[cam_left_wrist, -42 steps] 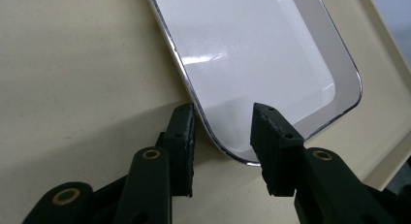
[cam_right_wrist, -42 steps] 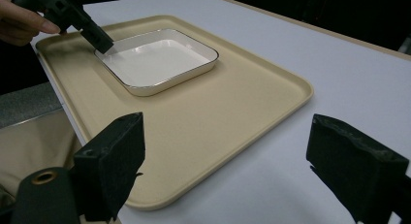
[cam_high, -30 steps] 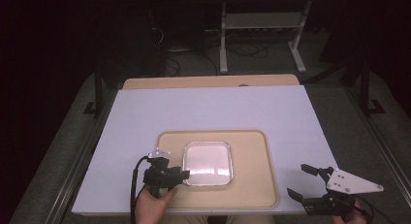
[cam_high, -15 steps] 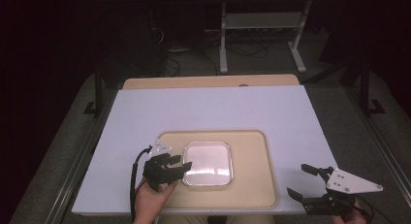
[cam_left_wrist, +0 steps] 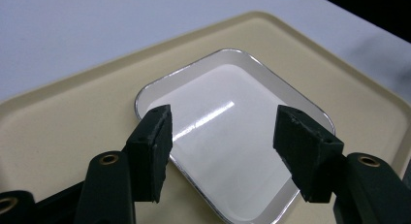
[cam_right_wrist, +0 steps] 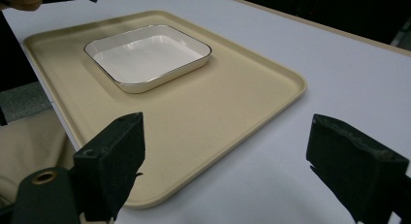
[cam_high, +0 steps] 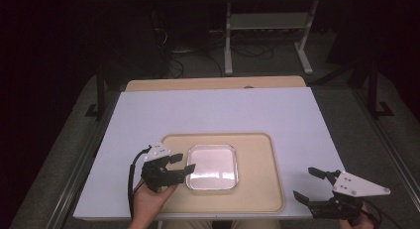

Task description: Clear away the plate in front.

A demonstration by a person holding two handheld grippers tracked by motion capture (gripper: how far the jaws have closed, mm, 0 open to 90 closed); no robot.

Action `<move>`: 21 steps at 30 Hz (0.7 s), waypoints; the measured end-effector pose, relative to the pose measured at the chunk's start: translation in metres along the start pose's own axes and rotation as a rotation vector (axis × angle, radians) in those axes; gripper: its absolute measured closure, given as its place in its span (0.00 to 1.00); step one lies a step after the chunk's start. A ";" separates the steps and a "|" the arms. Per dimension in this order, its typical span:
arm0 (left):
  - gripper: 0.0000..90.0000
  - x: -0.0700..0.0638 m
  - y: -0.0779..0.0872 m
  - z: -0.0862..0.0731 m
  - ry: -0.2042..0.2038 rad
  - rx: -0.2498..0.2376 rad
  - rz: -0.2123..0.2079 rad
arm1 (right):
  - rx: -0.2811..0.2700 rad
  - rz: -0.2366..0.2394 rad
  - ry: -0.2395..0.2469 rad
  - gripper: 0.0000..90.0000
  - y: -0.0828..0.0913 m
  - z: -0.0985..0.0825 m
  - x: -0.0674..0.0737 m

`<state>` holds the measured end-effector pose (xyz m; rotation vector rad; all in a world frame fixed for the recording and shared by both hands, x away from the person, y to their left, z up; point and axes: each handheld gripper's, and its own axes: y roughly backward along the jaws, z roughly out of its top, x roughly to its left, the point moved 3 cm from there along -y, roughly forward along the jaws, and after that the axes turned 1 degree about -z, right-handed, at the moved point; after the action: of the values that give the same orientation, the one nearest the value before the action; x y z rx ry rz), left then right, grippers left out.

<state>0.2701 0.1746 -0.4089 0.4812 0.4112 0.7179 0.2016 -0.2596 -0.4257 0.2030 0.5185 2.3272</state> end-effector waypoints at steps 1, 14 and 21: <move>0.42 0.002 0.001 0.000 0.002 -0.007 -0.004 | 0.000 0.000 0.001 0.14 0.000 0.000 0.000; 0.35 0.018 0.015 -0.009 -0.021 -0.029 -0.033 | 0.014 -0.010 0.003 0.14 -0.001 0.000 0.000; 0.30 0.024 0.027 -0.013 -0.056 -0.037 -0.042 | 0.014 -0.017 0.000 0.14 -0.001 -0.001 -0.001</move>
<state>0.2656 0.2123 -0.4090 0.4557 0.3543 0.6687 0.2026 -0.2600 -0.4266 0.2049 0.5348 2.3074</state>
